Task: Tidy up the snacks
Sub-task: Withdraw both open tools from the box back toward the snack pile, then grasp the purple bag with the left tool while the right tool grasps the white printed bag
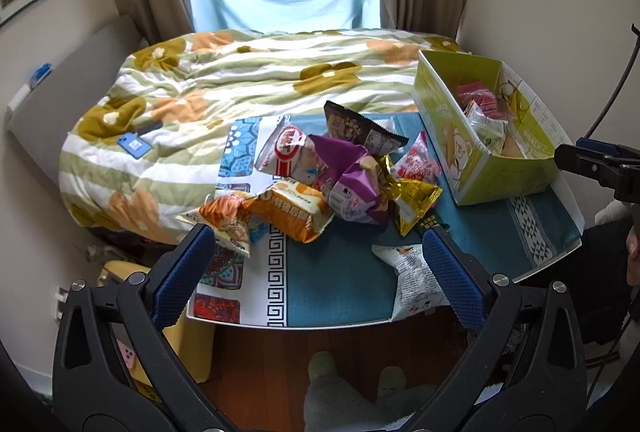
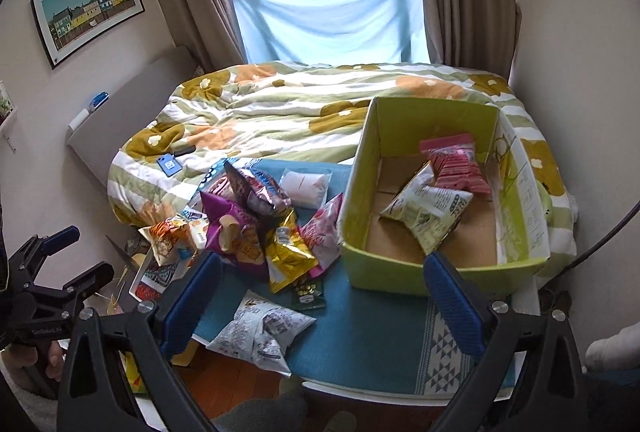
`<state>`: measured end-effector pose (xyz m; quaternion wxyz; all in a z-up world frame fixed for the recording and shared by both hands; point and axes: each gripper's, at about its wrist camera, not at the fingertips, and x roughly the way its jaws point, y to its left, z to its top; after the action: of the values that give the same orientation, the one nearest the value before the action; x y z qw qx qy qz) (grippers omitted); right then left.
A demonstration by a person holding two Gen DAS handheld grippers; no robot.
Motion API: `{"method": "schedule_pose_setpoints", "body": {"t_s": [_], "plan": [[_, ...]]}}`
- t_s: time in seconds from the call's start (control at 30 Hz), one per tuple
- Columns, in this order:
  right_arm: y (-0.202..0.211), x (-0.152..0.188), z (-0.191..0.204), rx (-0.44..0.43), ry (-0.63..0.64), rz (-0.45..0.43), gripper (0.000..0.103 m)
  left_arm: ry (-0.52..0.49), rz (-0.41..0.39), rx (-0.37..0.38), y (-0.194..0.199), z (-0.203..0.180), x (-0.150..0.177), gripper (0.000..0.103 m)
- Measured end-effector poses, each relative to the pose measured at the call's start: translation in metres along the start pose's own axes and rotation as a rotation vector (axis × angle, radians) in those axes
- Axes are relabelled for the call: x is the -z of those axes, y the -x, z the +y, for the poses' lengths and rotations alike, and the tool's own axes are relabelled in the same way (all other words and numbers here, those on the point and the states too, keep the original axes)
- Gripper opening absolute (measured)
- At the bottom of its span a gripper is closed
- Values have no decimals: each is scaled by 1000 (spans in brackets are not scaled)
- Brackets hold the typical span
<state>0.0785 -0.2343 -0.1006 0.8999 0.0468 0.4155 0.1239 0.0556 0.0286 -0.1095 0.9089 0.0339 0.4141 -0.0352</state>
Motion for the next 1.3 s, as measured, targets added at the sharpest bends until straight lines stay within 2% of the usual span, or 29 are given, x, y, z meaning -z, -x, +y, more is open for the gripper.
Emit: {"method": "schedule_pose_setpoints", "body": {"t_s": [0.13,0.33,0.7,0.9,1.1,1.13,1.2,1.23,1.3], "plan": [[-19,18,21,-2,-25,35,101,-18,30,37,-20,23,4,103],[-52,39,49,32,-87,86,101,-126,66,123,-59,30,-7,103],[-114,79,68,91,-242,230,101,-234,150,328,-151,7,-41,103],[-139,94,68,113,-312,279,101,-264,214,386,-198,-10,-51,103],[-156,102,73,142,-317,314,101,-244,263,430,-223,-16,-49,102],[-159,103,73,147,-316,319,101,-237,273,438,-226,-15,-48,101],[-164,105,72,151,-318,330,101,-224,295,453,-232,-13,-46,91],[-167,106,71,152,-319,335,101,-223,310,452,-236,-13,-44,81],[-171,107,71,153,-315,344,101,-218,336,452,-241,-13,-40,76]]}}
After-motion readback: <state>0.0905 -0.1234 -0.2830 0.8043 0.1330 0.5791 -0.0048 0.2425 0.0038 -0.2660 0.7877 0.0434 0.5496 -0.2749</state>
